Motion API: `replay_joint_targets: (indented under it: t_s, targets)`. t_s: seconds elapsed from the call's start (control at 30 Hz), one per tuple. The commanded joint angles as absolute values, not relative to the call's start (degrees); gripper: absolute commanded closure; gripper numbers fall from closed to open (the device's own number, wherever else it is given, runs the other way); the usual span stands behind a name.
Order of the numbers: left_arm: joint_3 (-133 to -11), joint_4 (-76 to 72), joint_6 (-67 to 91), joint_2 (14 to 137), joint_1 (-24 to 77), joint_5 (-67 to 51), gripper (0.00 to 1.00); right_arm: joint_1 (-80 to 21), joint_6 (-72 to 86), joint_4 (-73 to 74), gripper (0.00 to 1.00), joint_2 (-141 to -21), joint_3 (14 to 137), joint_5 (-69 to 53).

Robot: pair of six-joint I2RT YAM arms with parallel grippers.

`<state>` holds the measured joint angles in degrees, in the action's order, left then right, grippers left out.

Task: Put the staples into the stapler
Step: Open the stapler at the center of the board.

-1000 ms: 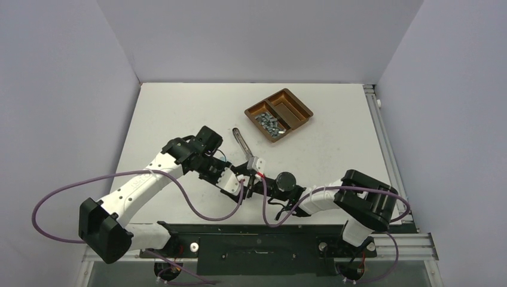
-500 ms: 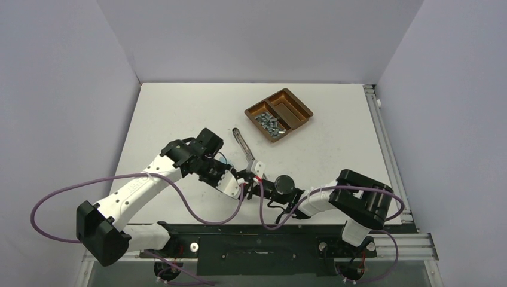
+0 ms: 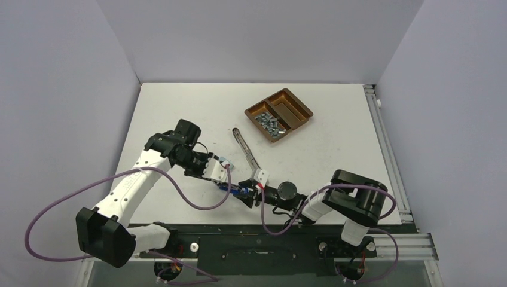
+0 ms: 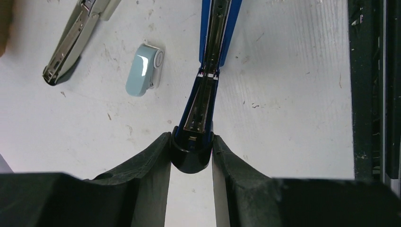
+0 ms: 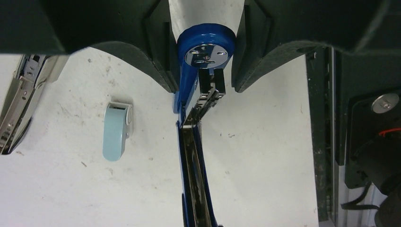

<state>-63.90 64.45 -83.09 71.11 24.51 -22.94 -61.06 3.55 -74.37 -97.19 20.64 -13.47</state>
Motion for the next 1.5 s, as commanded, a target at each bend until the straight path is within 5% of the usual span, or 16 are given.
replay_joint_targets:
  t_s: [0.0,0.73,0.83,0.9,1.03,1.07,1.47]
  targets:
    - [-63.26,62.24,-85.36,68.79,19.31,-21.67,1.0,-60.31,5.31,-72.36,0.91,-100.61,19.65,-12.22]
    - [-55.76,44.91,-72.98,81.99,1.31,-25.72,0.97,-58.11,0.44,-54.04,0.91,-106.23,31.07,-21.89]
    - [-54.57,40.66,-70.03,83.46,1.25,-23.06,0.75,-58.16,0.44,-52.28,0.91,-107.27,32.59,-23.18]
    - [-54.32,39.65,-68.51,84.29,0.97,-22.36,0.36,-58.17,0.44,-52.22,0.91,-107.56,33.0,-23.6]
    - [-53.7,37.09,-66.15,84.18,0.58,-21.54,0.3,-58.44,1.67,-52.12,0.91,-107.86,33.97,-23.71]
    - [-53.73,36.18,-64.75,84.06,0.54,-21.28,0.02,-58.64,1.94,-52.05,0.91,-107.92,34.12,-23.17]
    - [-61.69,38.6,-47.21,79.66,0.31,-23.24,0.04,-69.55,2.5,-42.55,0.91,-109.91,40.0,5.99]
